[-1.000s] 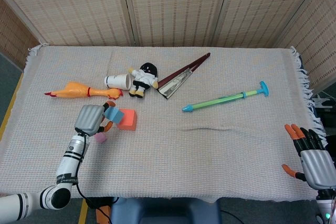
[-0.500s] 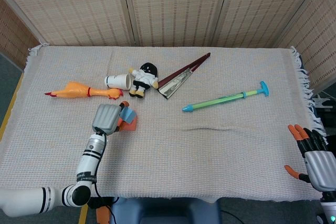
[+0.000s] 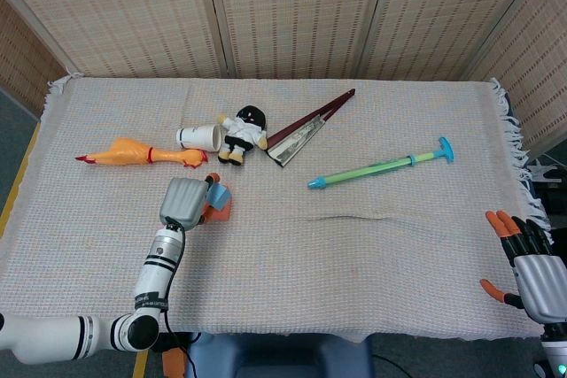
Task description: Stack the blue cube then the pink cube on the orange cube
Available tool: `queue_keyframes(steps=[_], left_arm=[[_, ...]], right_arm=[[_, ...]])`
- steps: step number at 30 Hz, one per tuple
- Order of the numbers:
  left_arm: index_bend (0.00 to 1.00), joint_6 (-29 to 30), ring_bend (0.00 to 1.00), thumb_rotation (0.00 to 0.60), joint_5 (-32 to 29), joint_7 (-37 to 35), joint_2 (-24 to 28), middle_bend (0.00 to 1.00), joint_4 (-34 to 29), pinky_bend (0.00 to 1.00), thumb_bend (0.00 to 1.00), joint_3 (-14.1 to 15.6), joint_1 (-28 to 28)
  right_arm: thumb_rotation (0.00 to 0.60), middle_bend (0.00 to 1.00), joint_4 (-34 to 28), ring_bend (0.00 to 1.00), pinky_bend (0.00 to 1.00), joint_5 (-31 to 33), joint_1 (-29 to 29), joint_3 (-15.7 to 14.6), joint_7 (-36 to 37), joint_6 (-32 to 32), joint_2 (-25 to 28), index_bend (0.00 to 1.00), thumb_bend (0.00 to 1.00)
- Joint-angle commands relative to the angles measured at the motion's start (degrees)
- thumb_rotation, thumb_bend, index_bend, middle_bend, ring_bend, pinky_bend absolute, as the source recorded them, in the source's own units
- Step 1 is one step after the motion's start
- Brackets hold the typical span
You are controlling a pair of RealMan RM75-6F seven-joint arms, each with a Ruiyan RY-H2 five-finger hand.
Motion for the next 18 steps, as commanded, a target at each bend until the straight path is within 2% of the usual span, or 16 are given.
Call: queue_keyframes(steps=[1, 18], left_arm=[[0.63, 0.21, 1.0, 0.6, -0.72, 0.74, -0.42, 1.0, 0.23, 1.0, 0.35, 0.35, -0.38], [0.58, -0.27, 1.0, 0.6, -1.58, 0.03, -0.91, 1.0, 2.07, 1.0, 0.35, 1.11, -0.93]], right_arm=[[0.6, 0.0, -0.02, 0.0, 0.0, -0.02, 0.01, -0.02, -0.04, -0.07, 0.0, 0.0, 0.06], [0.6, 0.0, -0.04, 0.0, 0.0, 0.21, 0.09, 0.03, -0.43, -0.41, -0.12, 0.0, 0.06]])
